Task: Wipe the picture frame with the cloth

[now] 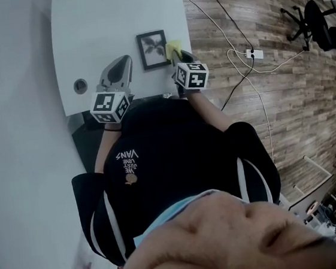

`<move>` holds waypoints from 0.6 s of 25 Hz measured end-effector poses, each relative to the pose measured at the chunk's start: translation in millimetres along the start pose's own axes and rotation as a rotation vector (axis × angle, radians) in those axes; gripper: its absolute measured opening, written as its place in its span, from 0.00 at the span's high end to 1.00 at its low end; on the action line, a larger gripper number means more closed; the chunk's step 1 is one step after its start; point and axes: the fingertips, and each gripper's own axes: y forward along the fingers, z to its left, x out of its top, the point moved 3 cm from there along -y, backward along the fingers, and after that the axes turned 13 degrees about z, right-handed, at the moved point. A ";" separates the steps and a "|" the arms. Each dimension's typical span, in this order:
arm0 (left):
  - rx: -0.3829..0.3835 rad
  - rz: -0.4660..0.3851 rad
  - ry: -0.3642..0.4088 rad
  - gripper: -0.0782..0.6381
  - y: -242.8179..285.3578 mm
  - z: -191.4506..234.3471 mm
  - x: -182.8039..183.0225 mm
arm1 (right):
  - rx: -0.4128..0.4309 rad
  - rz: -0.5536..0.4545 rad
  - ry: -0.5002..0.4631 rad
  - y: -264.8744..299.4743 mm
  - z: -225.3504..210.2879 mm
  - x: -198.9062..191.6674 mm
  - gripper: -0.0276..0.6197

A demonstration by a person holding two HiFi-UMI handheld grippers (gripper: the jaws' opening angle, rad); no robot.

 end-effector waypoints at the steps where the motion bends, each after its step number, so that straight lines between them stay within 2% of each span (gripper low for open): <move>1: 0.002 -0.001 -0.001 0.87 -0.5 0.3 -1.2 | 0.012 -0.003 0.004 0.0 2.7 0.4 0.89; 6: 0.022 -0.004 -0.008 0.87 -7.5 0.7 -3.1 | 0.085 0.000 -0.023 1.2 27.4 1.4 0.89; 15: 0.084 -0.006 -0.038 0.87 -25.9 9.0 -12.7 | 0.190 0.042 -0.144 13.3 71.9 -2.8 0.89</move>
